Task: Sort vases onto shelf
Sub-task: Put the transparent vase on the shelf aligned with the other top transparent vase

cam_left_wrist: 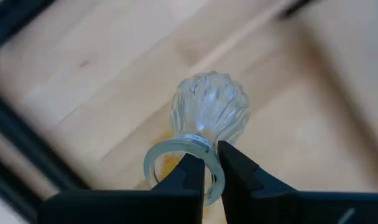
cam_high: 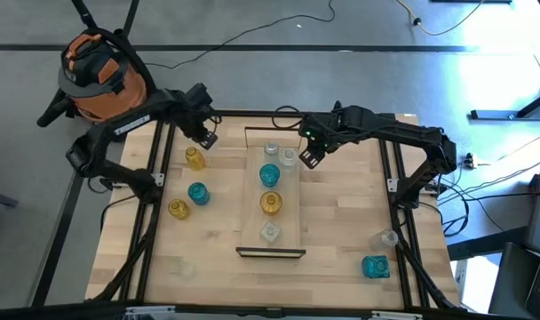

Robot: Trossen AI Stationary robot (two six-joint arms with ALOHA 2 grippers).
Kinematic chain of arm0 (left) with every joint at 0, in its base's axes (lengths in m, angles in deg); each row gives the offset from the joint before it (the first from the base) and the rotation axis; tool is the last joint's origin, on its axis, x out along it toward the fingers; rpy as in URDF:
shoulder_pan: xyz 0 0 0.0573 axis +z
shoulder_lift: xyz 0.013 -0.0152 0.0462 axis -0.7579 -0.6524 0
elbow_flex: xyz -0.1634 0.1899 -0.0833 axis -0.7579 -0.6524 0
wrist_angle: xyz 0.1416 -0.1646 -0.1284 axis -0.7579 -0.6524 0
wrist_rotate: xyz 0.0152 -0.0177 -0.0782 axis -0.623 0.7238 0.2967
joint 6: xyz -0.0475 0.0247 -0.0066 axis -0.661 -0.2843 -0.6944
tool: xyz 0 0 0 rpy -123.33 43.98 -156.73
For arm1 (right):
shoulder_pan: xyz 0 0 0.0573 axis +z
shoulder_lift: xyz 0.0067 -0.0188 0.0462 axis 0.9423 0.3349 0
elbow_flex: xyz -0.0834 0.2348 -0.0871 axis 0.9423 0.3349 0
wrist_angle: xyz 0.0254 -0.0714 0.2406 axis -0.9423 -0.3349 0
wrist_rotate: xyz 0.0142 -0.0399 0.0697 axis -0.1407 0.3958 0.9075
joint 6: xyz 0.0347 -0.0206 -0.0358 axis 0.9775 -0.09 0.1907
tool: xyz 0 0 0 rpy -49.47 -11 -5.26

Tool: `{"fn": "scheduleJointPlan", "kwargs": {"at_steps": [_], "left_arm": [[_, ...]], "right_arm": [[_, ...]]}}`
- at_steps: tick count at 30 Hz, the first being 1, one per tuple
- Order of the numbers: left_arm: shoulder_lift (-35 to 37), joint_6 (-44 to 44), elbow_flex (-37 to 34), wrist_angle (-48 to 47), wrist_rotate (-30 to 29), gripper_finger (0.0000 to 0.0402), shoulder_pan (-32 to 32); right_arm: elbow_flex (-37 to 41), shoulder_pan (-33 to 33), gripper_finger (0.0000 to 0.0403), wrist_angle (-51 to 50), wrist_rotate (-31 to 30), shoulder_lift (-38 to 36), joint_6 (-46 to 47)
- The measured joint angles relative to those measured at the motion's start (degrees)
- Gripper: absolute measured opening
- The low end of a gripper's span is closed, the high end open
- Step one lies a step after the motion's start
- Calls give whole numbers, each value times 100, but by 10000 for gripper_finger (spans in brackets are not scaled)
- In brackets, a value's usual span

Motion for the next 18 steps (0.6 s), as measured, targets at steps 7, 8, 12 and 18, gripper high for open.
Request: {"fn": "scheduleJointPlan", "kwargs": {"at_steps": [7, 8, 12, 18], "left_arm": [[454, 149, 1089, -170, 9, 18, -1981], [441, 247, 1256, -187, 22, 18, -2247], [174, 330, 1773, -217, -557, 18, -3036], [-775, 330, 2137, -543, -1324, 18, -3286]], "right_arm": [[0, -1, 175, 160, -2, 0, -28], [0, -2, 175, 181, -1, 0, -38], [0, -2, 175, 205, 1, 0, -57], [0, -2, 175, 205, 138, 2, -59]]}}
